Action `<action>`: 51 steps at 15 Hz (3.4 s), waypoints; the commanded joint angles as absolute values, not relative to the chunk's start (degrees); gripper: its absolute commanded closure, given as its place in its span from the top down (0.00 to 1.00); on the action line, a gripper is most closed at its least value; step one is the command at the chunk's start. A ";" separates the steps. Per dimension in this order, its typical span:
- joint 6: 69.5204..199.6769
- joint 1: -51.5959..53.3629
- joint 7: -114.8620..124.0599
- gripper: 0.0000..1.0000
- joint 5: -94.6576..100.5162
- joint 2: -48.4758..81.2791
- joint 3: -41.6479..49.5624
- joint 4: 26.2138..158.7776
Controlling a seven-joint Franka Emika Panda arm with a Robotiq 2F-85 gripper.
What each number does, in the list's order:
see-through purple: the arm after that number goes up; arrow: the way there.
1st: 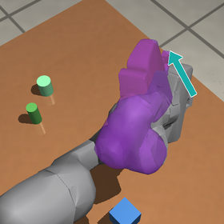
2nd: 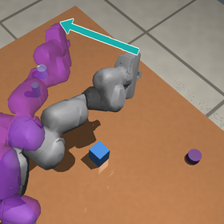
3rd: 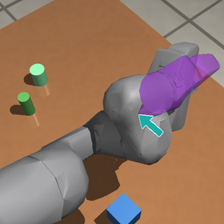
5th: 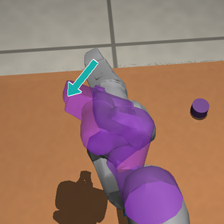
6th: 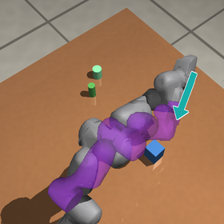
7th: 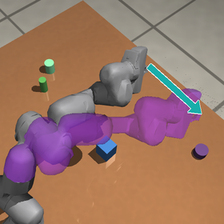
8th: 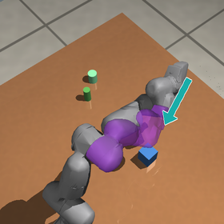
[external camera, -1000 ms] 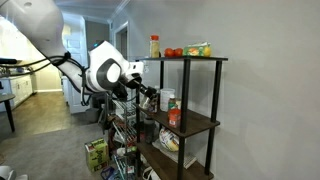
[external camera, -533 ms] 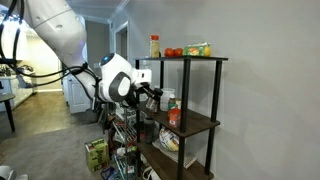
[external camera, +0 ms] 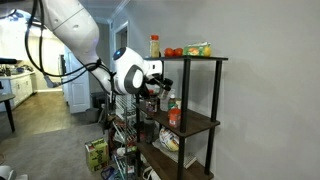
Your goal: Take the spice bottle off of the top and place it on the second shelf
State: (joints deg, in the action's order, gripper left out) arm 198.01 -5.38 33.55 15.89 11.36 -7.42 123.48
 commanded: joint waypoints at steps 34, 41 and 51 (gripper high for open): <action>198.00 -49.04 33.91 0.32 29.24 26.88 -50.11 118.63; 198.00 -54.41 32.38 0.32 33.54 28.04 -56.66 119.70; 198.00 -50.84 22.51 0.32 31.12 22.04 -51.28 120.16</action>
State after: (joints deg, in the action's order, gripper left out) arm 198.00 -51.53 25.83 32.32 25.50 -52.47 119.43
